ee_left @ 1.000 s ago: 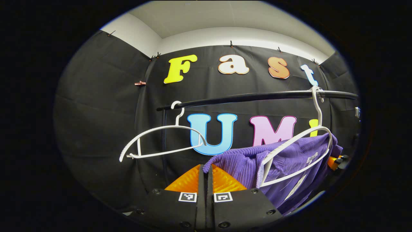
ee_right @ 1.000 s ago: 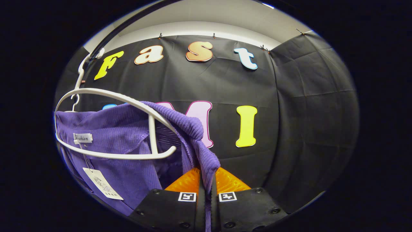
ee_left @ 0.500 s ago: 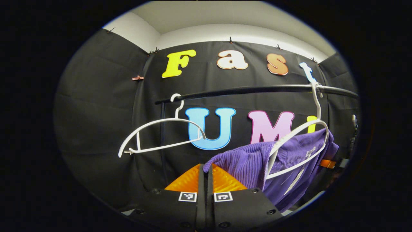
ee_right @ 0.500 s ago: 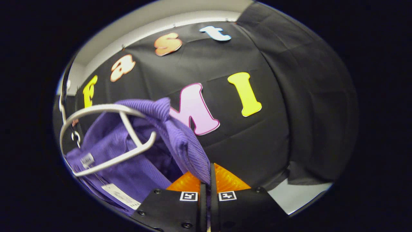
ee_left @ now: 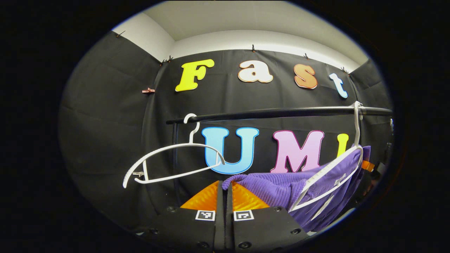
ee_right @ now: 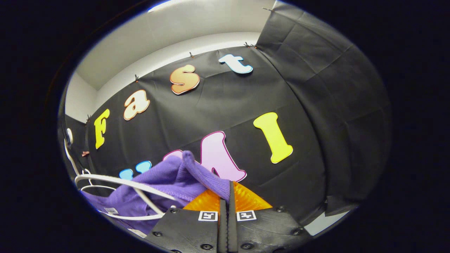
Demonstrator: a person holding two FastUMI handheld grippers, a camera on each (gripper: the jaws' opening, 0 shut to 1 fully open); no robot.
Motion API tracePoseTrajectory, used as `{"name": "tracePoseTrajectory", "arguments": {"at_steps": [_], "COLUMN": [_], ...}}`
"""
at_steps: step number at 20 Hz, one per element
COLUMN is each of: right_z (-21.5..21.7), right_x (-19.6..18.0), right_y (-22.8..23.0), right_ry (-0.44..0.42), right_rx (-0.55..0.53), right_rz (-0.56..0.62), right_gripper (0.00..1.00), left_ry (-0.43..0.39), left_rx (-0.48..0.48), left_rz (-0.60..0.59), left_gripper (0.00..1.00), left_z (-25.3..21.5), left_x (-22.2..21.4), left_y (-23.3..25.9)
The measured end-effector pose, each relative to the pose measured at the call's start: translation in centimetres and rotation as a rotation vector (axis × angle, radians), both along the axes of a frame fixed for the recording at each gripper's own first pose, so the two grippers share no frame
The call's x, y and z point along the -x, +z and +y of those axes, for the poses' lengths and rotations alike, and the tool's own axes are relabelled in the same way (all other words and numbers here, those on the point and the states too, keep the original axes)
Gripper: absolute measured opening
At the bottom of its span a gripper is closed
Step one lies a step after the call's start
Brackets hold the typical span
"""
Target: Grasp the clothes on the hanger with both hands and then place them into the laundry hamper below.
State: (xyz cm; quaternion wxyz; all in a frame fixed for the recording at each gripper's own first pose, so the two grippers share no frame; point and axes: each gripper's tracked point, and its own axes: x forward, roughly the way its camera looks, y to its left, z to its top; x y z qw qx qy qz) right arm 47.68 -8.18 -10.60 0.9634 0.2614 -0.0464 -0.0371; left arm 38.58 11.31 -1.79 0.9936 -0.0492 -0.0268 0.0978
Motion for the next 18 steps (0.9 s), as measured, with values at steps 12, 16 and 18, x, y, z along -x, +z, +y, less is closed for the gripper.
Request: {"name": "tracePoseTrajectory", "arguments": {"at_steps": [12, 16, 18], "right_z": [6.2, 8.3, 9.7], "right_x": [5.4, 7.2, 9.2], "right_y": [-9.1, -12.3, -13.4], "right_ry": [0.212, 0.265, 0.29], "right_rx": [-0.096, -0.047, -0.067], "right_rz": [0.155, 0.269, 0.263], "right_gripper": [0.05, 0.05, 0.05], "left_ry": [-0.096, -0.124, -0.134], "left_rx": [0.096, 0.111, 0.101], "left_rz": [0.092, 0.136, 0.162], "left_gripper": [0.06, 0.06, 0.05], "left_z": [-2.5, -4.1, -4.9], "left_x": [1.1, 2.2, 2.9], "left_y": [-9.4, -11.5, -13.4]}}
